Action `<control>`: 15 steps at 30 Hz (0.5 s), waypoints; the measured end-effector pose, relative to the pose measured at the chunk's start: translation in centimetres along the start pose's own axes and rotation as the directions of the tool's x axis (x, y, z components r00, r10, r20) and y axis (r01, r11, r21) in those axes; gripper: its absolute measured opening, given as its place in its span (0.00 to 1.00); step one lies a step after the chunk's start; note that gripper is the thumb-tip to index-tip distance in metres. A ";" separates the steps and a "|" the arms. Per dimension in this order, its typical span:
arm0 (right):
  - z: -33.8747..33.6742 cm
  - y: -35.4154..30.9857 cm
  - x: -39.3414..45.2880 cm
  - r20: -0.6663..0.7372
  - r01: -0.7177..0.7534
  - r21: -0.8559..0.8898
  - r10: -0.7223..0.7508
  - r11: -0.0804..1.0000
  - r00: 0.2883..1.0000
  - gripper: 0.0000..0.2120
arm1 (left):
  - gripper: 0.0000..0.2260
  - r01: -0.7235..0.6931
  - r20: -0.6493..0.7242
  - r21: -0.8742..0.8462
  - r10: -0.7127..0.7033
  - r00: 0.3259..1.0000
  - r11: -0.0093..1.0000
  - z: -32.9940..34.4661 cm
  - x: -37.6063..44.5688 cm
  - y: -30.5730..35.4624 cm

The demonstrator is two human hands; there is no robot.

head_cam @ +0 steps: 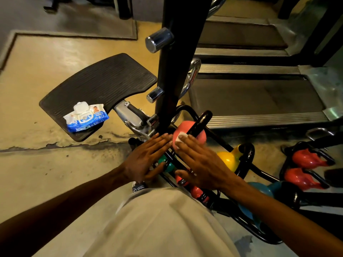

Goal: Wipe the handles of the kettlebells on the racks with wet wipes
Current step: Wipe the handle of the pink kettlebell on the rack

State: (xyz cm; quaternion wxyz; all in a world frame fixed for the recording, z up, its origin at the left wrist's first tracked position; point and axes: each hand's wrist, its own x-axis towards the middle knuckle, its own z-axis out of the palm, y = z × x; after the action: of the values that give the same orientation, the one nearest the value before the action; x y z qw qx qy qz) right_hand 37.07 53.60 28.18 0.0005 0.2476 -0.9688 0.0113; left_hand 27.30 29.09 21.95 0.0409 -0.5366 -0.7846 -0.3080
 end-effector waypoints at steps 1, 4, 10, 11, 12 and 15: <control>0.3 -0.1 -0.1 -0.005 0.045 -0.044 -0.045 0.998 0.999 0.35 | 0.32 0.006 0.005 0.004 -0.006 1.000 1.000 0.0 -0.1 -0.2; 0.8 0.4 -0.1 -0.023 0.116 -0.115 -0.120 0.987 0.993 0.33 | 0.32 0.016 0.006 0.011 -0.016 1.000 1.000 0.1 -0.1 -0.4; 0.1 1.1 2.0 -0.045 0.113 -0.136 -0.120 0.984 0.992 0.32 | 0.31 0.027 0.000 0.011 -0.027 1.000 1.000 0.9 0.0 -0.2; -0.2 1.2 2.4 -0.048 0.102 -0.130 -0.109 0.986 0.993 0.31 | 0.31 0.036 -0.007 0.013 -0.036 0.999 0.999 1.0 0.0 -0.2; -0.6 1.4 3.0 -0.049 0.089 -0.131 -0.096 0.987 0.994 0.31 | 0.31 0.048 -0.013 0.016 -0.048 0.999 0.999 1.0 -0.1 -0.3; -1.8 2.8 4.3 -0.048 0.046 -0.167 -0.055 0.985 0.997 0.34 | 0.31 0.066 -0.008 0.021 -0.066 0.998 0.998 1.0 -0.5 -0.6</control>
State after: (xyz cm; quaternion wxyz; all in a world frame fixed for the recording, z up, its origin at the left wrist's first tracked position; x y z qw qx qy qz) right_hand 31.92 54.04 29.98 0.0468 0.2709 -0.9594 -0.0627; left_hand 27.27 29.12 20.72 0.0395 -0.5088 -0.8049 -0.3029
